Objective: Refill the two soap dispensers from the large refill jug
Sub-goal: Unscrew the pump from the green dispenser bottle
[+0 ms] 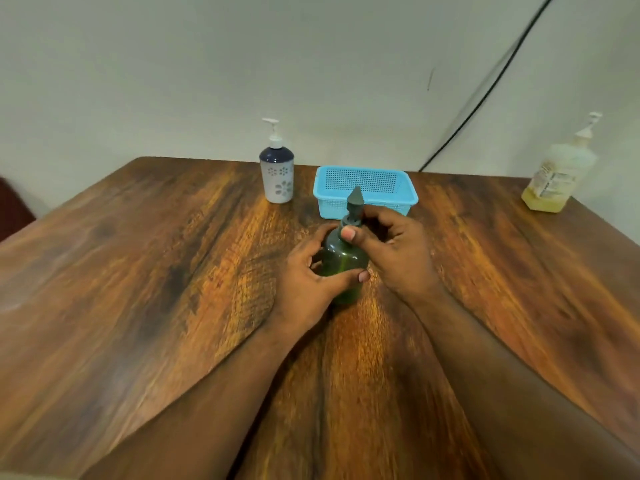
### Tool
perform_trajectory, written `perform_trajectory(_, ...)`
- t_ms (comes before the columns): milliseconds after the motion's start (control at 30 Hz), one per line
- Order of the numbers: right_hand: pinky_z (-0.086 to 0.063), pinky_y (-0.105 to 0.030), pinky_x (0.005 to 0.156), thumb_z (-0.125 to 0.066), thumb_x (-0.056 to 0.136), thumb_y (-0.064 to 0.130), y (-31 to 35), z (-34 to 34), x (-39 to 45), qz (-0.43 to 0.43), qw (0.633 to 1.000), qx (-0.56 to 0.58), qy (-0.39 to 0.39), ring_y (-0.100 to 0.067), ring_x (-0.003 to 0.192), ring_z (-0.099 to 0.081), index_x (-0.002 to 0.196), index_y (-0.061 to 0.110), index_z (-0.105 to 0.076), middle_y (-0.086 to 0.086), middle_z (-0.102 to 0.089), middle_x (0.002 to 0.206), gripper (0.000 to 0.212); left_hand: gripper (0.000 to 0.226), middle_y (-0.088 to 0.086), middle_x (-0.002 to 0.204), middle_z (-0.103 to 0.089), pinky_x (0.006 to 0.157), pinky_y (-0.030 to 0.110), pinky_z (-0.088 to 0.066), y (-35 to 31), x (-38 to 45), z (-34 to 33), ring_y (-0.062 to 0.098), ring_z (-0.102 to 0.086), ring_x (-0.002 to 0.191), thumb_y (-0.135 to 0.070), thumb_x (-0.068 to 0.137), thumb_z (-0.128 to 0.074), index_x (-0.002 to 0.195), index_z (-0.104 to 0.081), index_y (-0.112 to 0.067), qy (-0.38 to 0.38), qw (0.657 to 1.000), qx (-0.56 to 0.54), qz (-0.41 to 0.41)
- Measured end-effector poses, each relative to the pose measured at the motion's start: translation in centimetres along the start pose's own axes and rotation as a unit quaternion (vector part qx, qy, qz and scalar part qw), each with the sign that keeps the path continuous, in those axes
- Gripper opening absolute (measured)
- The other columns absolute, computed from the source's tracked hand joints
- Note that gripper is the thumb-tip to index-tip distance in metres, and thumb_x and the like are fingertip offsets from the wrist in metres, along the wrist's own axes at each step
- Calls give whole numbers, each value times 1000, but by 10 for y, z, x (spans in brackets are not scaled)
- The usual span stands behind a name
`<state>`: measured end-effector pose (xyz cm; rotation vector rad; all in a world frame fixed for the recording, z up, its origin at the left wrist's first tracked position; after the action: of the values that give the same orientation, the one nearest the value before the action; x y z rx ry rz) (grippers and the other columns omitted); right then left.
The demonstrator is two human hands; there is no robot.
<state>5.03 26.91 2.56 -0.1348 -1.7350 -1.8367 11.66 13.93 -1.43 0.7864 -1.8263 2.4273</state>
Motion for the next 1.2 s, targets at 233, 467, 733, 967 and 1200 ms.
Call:
perform_trajectory(233,-52,-32,95,-65,86,5,-14,6,4,-25,996,79,27,-21,112,-64,113,3,-66,-9,-68,114,27,81,-1,127,-67,103,36,-51,17,11,0,13,-63,119,-17,67,-89,140,-53,-20,75,996,-37,38)
perform_trajectory(467,-50,-45,97,-73,77,5,-30,0,4,-65,977,204,5,-29,114,-63,115,5,-66,-12,-69,115,39,80,-5,132,-62,95,19,-50,19,12,-8,9,-61,121,-8,71,-86,136,-48,-36,75,995,-56,25)
perform_trajectory(733,-51,-45,94,-76,74,5,-36,2,4,-61,969,236,-36,-25,102,-65,94,12,-72,-7,-71,100,22,79,-7,128,-66,94,23,-52,19,14,-7,9,-63,118,-24,65,-86,134,-51,-35,93,992,-77,35)
perform_trajectory(967,-48,-41,100,-54,93,4,-41,6,2,-60,961,268,-14,-25,118,-60,122,10,-61,-4,-69,117,31,85,-1,139,-58,94,23,-52,24,15,-5,10,-59,124,0,71,-80,144,-43,-22,118,985,-111,61)
perform_trajectory(1200,-54,-25,83,-70,79,6,-34,-3,-3,-47,975,213,-36,-15,102,-67,109,16,-64,2,-72,102,33,80,-7,132,-60,88,17,-52,21,16,-4,4,-62,118,4,73,-78,142,-44,-21,115,987,-104,49)
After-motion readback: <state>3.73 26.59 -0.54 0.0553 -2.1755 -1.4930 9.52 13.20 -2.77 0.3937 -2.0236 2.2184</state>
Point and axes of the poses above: each hand's wrist, its own x-axis towards the middle knuckle, its own z-axis out of the back of the hand, y = z × x, the point moved 2 cm from there along x, towards the middle knuckle
